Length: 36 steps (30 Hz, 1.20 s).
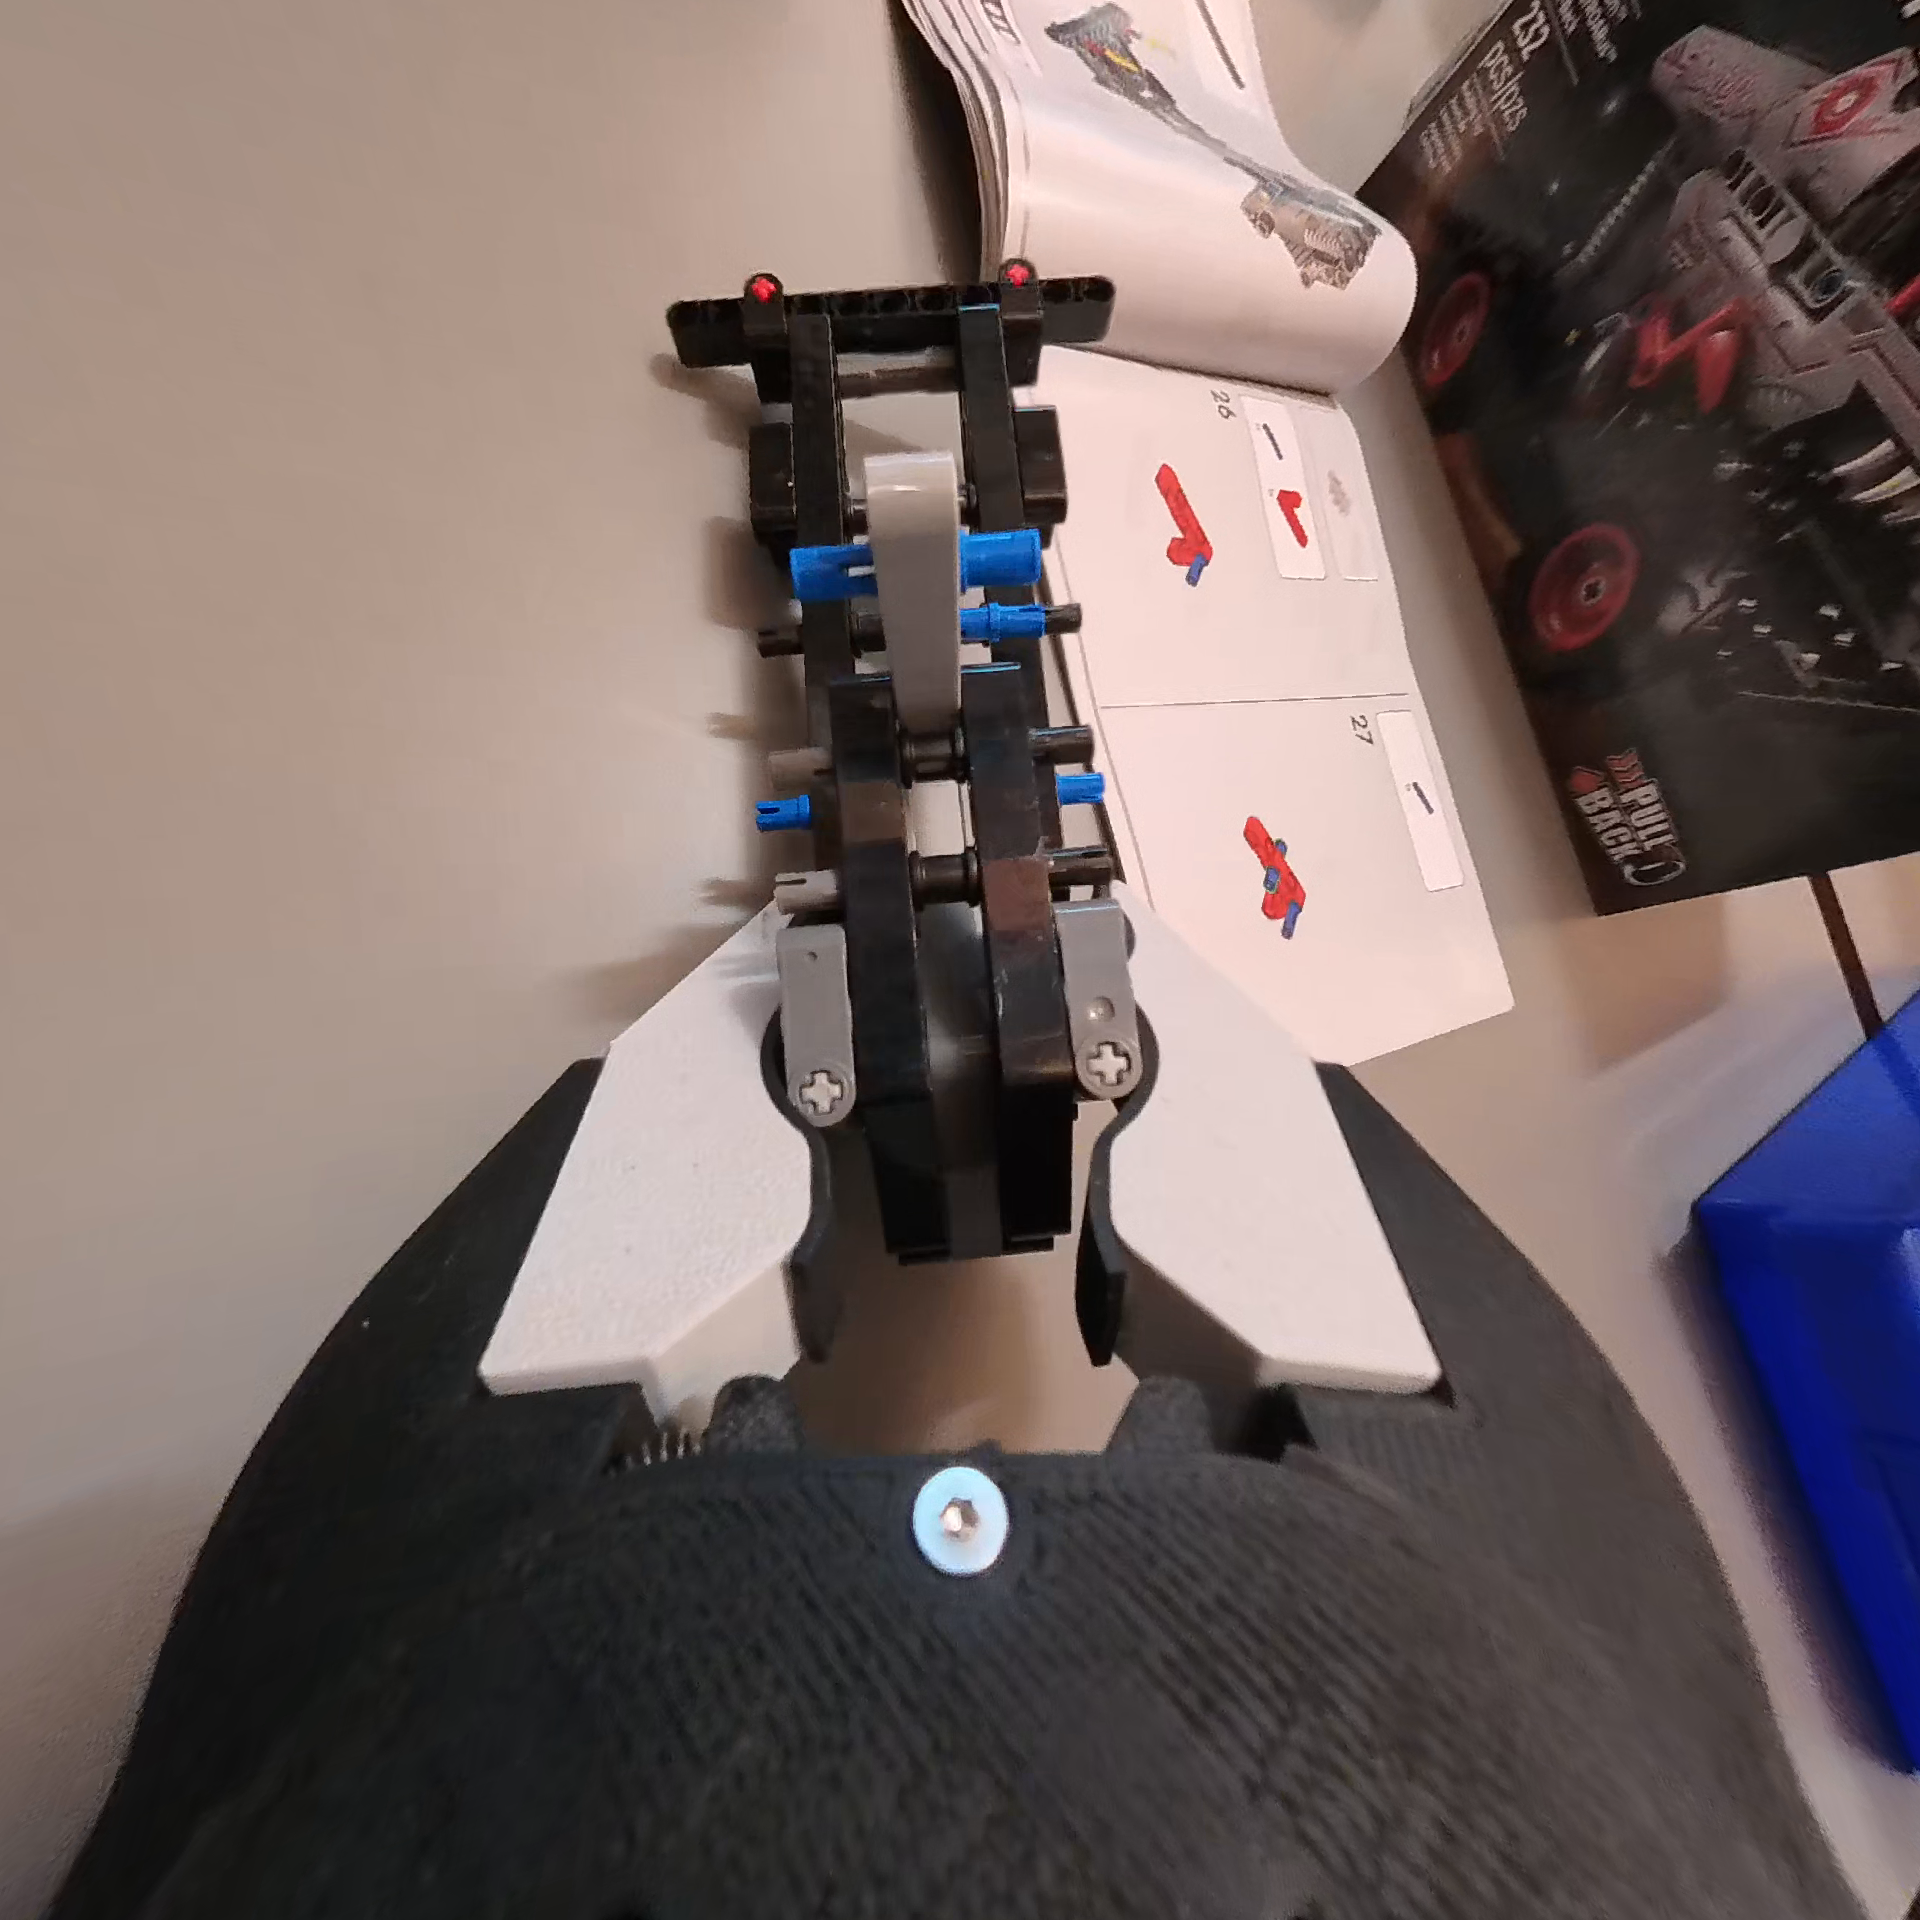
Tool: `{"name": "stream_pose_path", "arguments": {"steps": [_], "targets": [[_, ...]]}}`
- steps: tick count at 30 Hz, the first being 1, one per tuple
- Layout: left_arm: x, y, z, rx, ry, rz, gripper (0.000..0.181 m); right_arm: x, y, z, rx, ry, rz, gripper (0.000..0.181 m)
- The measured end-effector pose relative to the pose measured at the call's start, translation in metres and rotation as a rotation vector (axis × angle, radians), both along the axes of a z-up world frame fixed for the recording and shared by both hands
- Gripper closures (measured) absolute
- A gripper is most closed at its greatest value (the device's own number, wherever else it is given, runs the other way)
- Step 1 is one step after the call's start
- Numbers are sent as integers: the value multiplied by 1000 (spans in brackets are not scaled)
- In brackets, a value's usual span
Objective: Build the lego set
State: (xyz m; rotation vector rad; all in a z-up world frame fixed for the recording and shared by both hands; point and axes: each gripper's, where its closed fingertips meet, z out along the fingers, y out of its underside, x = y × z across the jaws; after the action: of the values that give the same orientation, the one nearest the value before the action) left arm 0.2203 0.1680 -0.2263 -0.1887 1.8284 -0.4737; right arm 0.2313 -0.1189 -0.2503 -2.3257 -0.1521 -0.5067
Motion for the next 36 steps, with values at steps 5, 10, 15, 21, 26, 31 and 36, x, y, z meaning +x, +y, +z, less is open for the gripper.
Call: {"name": "stream_pose_path", "arguments": {"steps": [5,10,15,21,26,31,36], "targets": [[0,3,0,1,-3,11,159,6,-7,2,19,-51,-16,133],[1,3,-2,8,3,12,159,15,-18,7,34,-114,-44,133],[1,2,-4,12,7,10,159,38,-39,19,78,-146,-123,134],[1,2,-6,17,14,10,159,52,-62,16,107,7,-146,135],[1,1,-7,20,20,7,160,57,-88,9,138,275,-182,134],[1,1,-8,24,22,8,160,58,-109,-1,86,387,-184,134],[1,1,-8,23,23,8,161,62,-119,-7,27,382,-195,133]]}}
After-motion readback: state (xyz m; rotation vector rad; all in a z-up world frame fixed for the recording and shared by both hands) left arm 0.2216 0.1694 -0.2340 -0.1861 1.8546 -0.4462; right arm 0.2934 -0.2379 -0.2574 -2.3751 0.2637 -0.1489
